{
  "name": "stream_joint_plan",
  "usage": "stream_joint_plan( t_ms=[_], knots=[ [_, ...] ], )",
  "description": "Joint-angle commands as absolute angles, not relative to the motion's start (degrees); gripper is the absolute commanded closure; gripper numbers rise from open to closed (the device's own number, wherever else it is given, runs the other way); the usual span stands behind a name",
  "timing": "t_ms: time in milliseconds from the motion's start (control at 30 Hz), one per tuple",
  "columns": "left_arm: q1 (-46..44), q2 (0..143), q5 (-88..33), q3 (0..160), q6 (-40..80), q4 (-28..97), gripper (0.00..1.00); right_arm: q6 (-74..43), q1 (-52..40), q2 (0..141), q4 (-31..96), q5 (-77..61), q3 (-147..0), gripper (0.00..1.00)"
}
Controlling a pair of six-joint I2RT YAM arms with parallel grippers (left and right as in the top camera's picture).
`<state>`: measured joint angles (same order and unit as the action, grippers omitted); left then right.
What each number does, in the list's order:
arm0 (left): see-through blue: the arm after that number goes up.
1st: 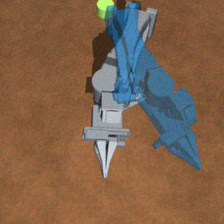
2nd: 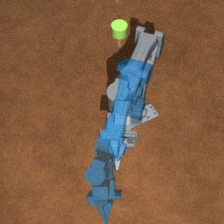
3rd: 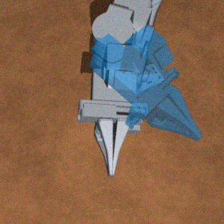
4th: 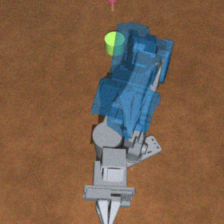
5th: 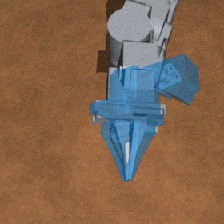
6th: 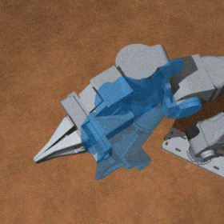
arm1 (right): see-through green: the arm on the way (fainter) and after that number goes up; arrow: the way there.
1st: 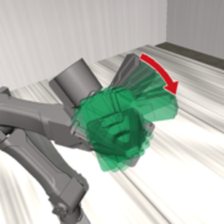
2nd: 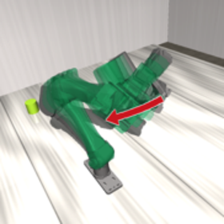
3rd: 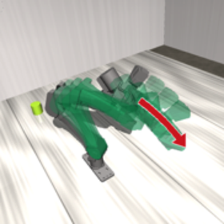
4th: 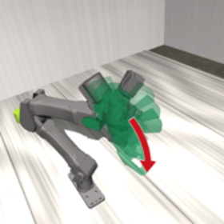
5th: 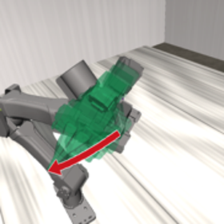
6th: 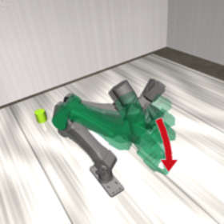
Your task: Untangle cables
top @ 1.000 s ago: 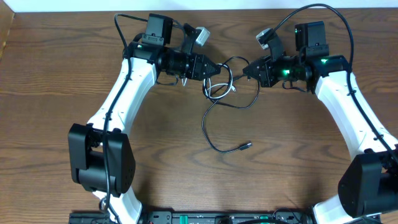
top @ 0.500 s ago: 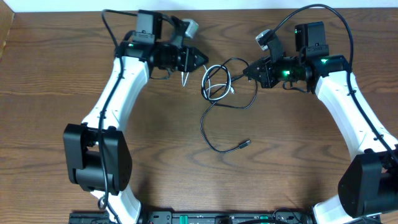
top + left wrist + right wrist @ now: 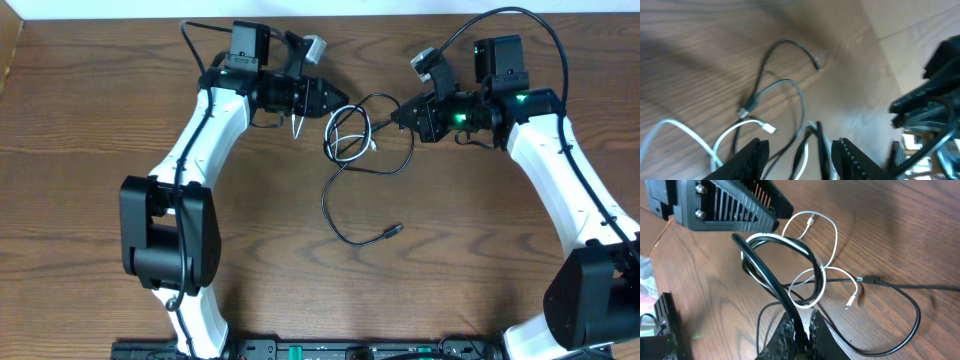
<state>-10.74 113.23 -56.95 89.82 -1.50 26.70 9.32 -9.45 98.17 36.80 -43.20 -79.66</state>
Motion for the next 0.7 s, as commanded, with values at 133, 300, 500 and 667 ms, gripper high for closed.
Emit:
stream_joint_plan(
  t_ms=[133, 300, 500, 667],
  knots=[
    [-11.3, 114.3, -61.2, 90.1, -2.3, 26.5, 0.58, 10.0, -9.8, 96.9, 36.9, -44.1, -79.9, 0.99],
    [-12.1, 116.0, -58.5, 90.1, -2.3, 28.1, 0.62, 10.0, -9.8, 96.9, 36.9, -44.1, -79.9, 0.99],
    [-13.1, 117.4, -56.8, 90.1, -3.1, 31.1, 0.63, 10.0, -9.8, 96.9, 36.9, -44.0, -79.9, 0.99],
    [-12.6, 117.4, -54.1, 90.1, -3.0, 30.4, 0.87, 10.0, -9.8, 96.9, 37.0, -44.0, -79.9, 0.99]
  ],
)
